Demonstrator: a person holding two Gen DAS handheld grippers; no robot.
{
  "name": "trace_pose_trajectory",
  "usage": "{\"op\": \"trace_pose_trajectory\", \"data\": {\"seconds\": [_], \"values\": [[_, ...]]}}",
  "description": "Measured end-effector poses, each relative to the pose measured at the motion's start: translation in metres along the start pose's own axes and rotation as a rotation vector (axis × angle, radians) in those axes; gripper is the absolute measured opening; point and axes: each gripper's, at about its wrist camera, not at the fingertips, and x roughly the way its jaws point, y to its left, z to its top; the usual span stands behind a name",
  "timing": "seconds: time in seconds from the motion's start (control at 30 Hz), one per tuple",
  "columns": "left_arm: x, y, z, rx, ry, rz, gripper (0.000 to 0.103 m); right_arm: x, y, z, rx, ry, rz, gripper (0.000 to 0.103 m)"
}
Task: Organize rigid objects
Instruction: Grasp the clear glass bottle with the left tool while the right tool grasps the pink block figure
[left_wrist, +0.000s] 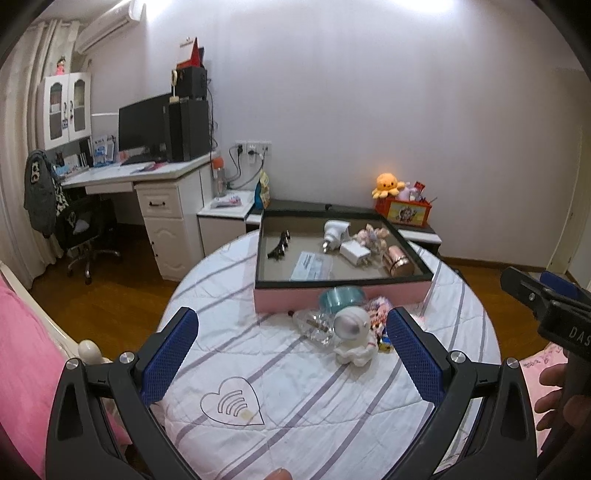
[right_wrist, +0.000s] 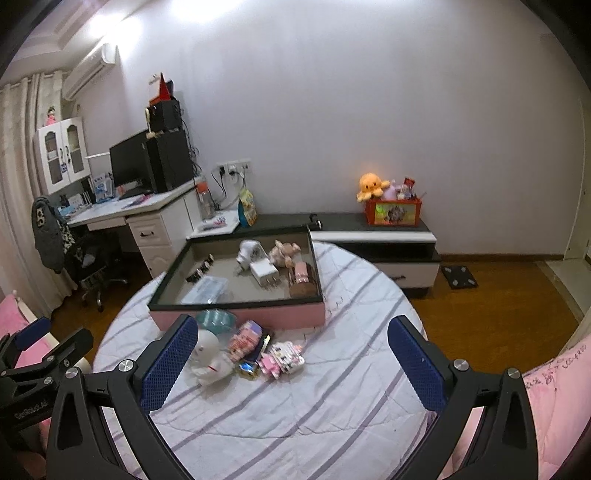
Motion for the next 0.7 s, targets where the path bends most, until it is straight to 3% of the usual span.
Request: {"op": "trace_pose_trajectory", "data": {"seconds": [0.7], "values": [[0.134, 0.006, -0.040, 0.008, 0.240, 0.017, 0.103, 0.115, -0.007, -0.040, -0.026, 0.265, -0.016, 0.103]]}}
